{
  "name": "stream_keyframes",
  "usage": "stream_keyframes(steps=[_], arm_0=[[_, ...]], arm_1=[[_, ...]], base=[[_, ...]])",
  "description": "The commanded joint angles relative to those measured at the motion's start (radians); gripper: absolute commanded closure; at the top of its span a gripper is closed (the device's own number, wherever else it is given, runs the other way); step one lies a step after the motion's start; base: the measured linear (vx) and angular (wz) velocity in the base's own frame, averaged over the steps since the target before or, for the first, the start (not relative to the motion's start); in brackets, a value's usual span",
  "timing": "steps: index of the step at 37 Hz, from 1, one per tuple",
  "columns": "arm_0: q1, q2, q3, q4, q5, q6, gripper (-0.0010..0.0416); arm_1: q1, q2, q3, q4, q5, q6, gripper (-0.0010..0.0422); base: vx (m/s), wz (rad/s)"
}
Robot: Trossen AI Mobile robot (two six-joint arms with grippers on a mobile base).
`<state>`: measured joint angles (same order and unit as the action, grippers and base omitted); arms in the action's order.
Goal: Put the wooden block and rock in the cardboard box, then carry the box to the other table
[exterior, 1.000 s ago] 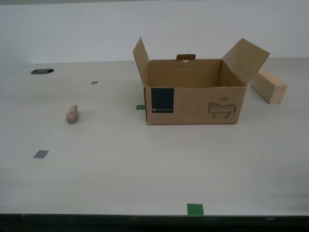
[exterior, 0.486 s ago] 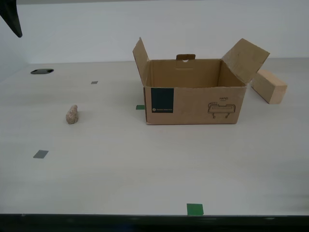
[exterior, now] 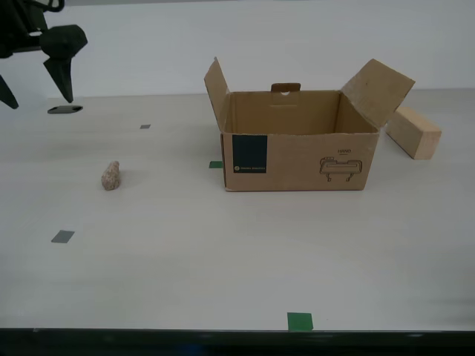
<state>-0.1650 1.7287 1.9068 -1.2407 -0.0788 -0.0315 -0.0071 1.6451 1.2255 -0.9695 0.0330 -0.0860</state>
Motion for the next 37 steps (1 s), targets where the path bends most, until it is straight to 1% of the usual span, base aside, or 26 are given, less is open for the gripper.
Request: stream_keyframes(steps=[1,3,9,15,20,23,29,33,37], arm_0=[[0.002,0.0,-0.058,0.031,-0.006,-0.016,0.0018],[0.003,0.0,-0.096,0.062,-0.006,-0.026,0.0019],[0.003,0.0,-0.194,0.127,-0.007,-0.029,0.0018],[0.004,0.0,-0.267,0.179,-0.011,-0.029,0.0018],[0.005,0.0,-0.308,0.225,-0.039,-0.028,0.0018],[0.007,0.0,-0.334,0.272,-0.04,-0.027,0.0018],[0.009,0.0,-0.367,0.287,-0.041,-0.024,0.0019],[0.01,0.0,-0.391,0.315,-0.057,-0.021,0.0019],[0.011,0.0,-0.424,0.366,-0.06,-0.021,0.0019]], arm_1=[[0.0,0.048,0.001,0.018,-0.002,0.008,0.0016],[0.0,0.07,0.001,0.023,-0.002,0.008,0.0016],[-0.001,0.126,0.001,0.051,-0.002,0.008,0.0016],[-0.003,0.167,0.002,0.071,-0.002,0.008,0.0016],[-0.016,0.169,0.0,0.092,0.001,0.008,0.0016],[-0.029,0.167,0.0,0.104,0.001,0.008,0.0016],[-0.059,0.167,0.0,0.105,0.001,0.007,0.0016],[-0.081,0.166,0.0,0.104,0.001,0.008,0.0016],[-0.099,0.167,0.0,0.106,0.001,0.006,0.0016]], base=[[0.0,0.0],[0.0,0.0],[0.0,0.0],[0.0,0.0],[0.0,0.0],[0.0,0.0],[0.0,0.0],[0.0,0.0],[0.0,0.0]])
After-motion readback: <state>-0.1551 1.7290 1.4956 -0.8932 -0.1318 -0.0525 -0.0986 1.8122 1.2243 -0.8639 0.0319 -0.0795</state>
